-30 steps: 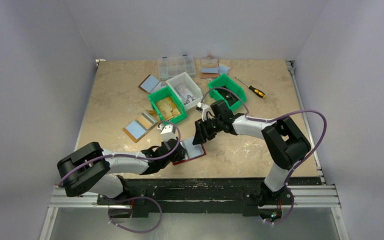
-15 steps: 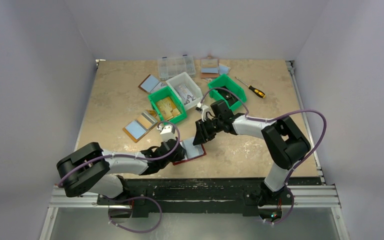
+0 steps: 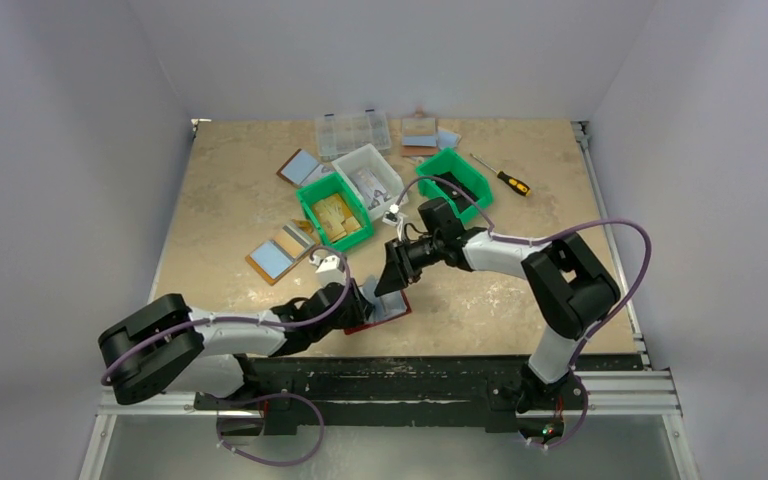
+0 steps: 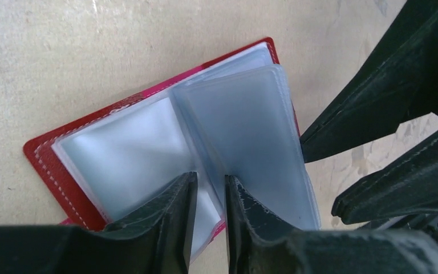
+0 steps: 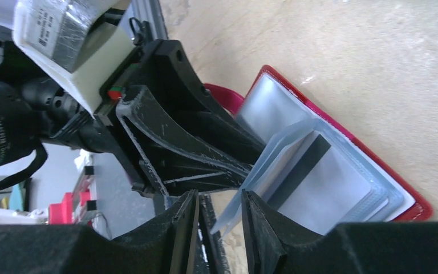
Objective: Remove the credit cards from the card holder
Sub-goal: Remove the credit card from the card holder.
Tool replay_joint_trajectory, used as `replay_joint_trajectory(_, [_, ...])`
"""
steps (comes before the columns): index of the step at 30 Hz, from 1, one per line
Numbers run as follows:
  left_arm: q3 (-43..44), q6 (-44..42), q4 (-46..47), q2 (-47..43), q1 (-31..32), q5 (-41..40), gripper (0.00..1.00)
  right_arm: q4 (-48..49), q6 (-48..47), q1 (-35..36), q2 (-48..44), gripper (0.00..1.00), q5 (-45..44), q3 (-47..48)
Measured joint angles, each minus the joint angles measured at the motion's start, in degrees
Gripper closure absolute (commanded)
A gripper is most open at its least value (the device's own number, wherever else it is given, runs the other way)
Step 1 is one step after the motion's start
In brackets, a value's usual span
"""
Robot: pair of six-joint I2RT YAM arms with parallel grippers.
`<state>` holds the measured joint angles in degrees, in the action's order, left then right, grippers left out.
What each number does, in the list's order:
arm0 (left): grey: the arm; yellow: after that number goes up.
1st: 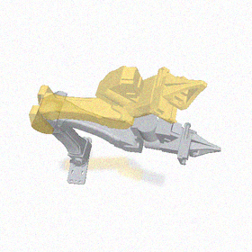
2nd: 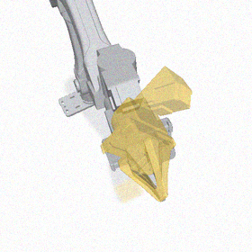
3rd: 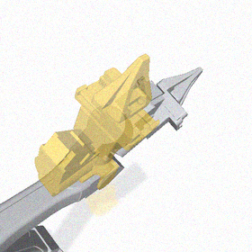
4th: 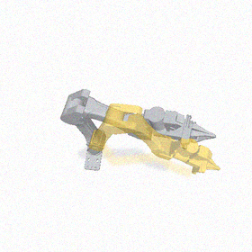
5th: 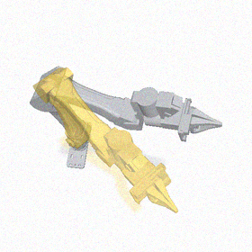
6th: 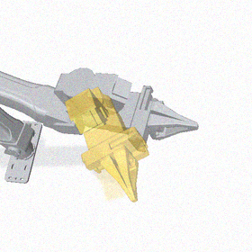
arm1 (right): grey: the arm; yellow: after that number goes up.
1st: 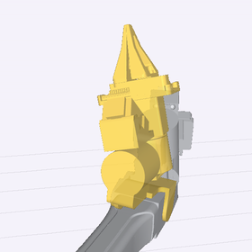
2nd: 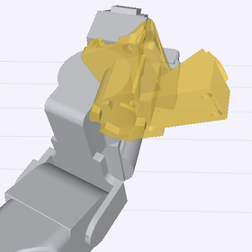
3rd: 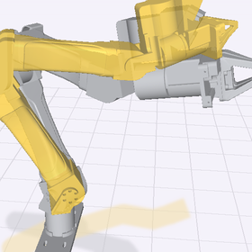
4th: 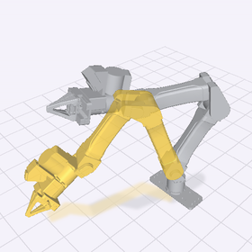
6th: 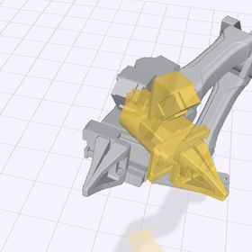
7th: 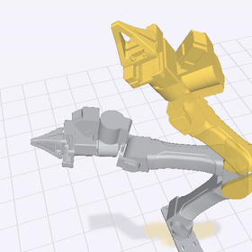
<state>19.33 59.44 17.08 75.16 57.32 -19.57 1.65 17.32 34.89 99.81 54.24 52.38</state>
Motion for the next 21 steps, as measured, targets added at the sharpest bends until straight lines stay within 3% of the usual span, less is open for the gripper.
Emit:
replay_joint_trajectory(6, [-2.2, 0.0, 1.4, -2.6, 0.0, 3.4, 0.62, 1.6, 2.3, 0.4, 1.1, 0.57, 2.8, 0.0])
replay_joint_trajectory(12, [-5.5, -0.6, 3.3, -7.0, 0.0, 6.4, 0.41, 2.4, 3.8, 0.4, 2.6, 0.57, 3.8, 0.0])
replay_joint_trajectory(21, [-11.2, -2.0, 4.9, -17.4, 0.0, 9.5, 0.23, 5.0, 7.2, 0.9, 3.6, 0.59, 6.0, -0.4])
